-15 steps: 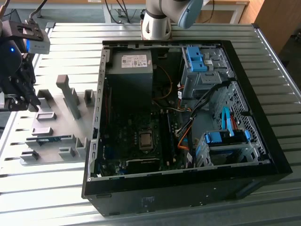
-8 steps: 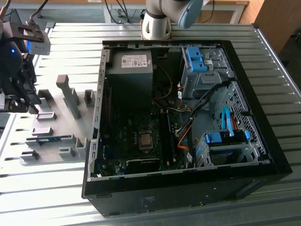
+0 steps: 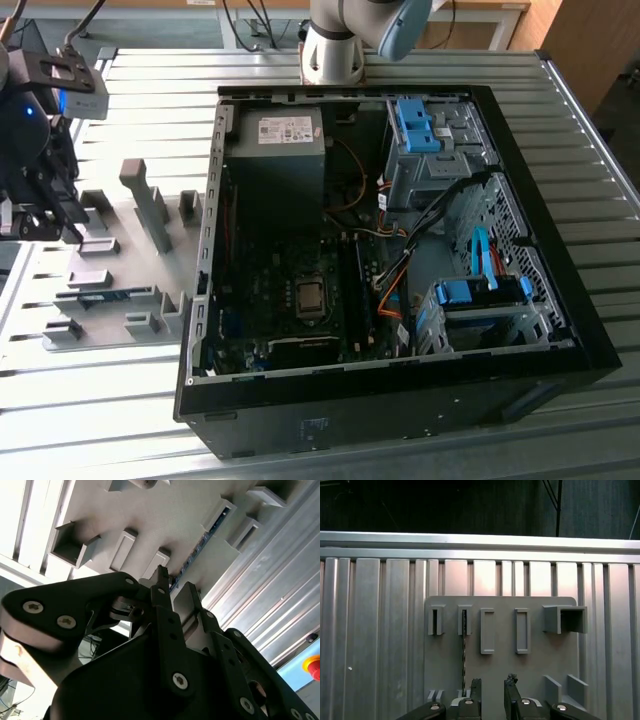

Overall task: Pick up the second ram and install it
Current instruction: 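Pick up the second ram and move it above second insertion slot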

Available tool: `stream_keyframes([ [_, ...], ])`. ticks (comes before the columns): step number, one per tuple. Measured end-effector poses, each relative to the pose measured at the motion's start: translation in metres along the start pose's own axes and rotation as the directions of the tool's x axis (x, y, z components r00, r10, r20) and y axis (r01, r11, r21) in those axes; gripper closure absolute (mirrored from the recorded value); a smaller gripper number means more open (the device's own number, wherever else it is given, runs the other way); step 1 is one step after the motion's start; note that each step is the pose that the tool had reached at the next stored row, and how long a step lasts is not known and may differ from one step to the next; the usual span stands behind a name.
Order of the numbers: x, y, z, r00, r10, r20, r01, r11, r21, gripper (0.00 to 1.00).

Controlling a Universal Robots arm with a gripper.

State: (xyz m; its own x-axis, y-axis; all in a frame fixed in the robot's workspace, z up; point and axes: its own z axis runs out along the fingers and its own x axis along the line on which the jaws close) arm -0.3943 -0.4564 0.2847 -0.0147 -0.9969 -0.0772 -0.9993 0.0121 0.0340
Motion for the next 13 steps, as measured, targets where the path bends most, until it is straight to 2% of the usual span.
stream_keyframes([
  [13, 0.0046, -0.0005, 0.0126, 1.0, 0.005, -0.0017, -0.005, 1.0, 0.0001, 0.68],
])
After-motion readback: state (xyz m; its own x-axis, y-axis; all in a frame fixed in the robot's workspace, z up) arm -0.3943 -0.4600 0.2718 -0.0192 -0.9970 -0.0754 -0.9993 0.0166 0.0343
